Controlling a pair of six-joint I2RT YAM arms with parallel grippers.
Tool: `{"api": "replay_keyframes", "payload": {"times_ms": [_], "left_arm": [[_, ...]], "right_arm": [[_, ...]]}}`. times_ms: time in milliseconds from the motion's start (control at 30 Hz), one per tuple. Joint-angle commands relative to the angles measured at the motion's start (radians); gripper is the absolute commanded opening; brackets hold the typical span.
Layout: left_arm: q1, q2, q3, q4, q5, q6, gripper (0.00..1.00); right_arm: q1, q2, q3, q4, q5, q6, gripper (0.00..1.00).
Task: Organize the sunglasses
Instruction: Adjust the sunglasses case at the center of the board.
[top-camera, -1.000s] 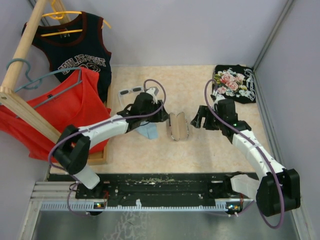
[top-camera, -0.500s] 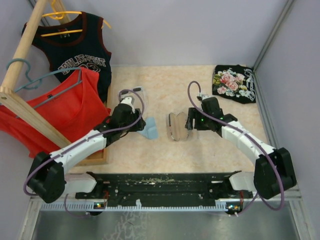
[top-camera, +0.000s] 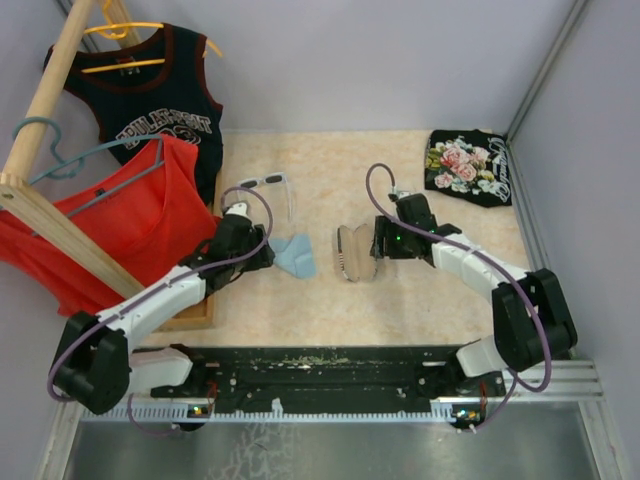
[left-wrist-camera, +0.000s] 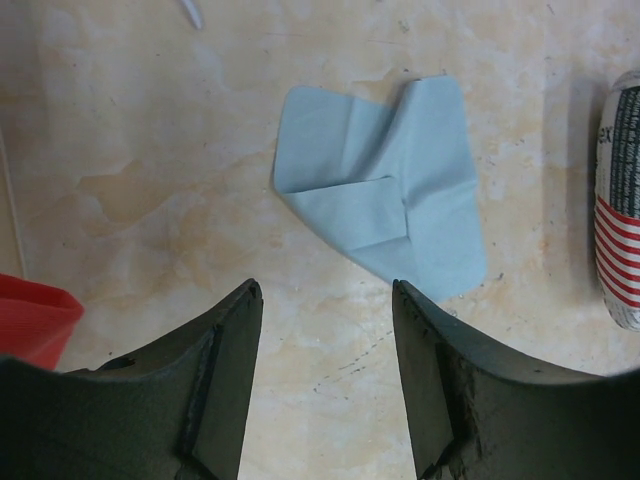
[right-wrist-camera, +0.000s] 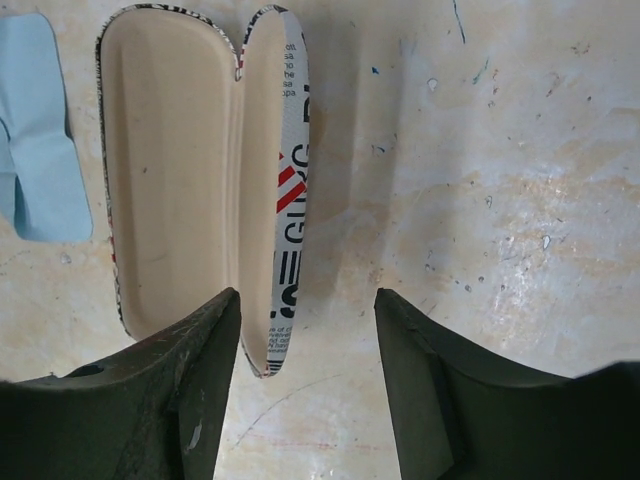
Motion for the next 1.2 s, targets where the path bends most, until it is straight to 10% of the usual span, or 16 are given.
{"api": "replay_keyframes", "payload": {"times_ms": [0,1167], "left_arm": [[0.040,0.024,-0.009,0.023,0.007,-0.014,0.61],[0.052,-0.006,-0.009,0.022,0.118,0.018,0.56]], "right_arm": [[0.003,0.030,0.054,0.048,0.009,-0.036,0.54],[0.017,0.344,0.406,-0.182,-0.086,-0.527,0.01]]}}
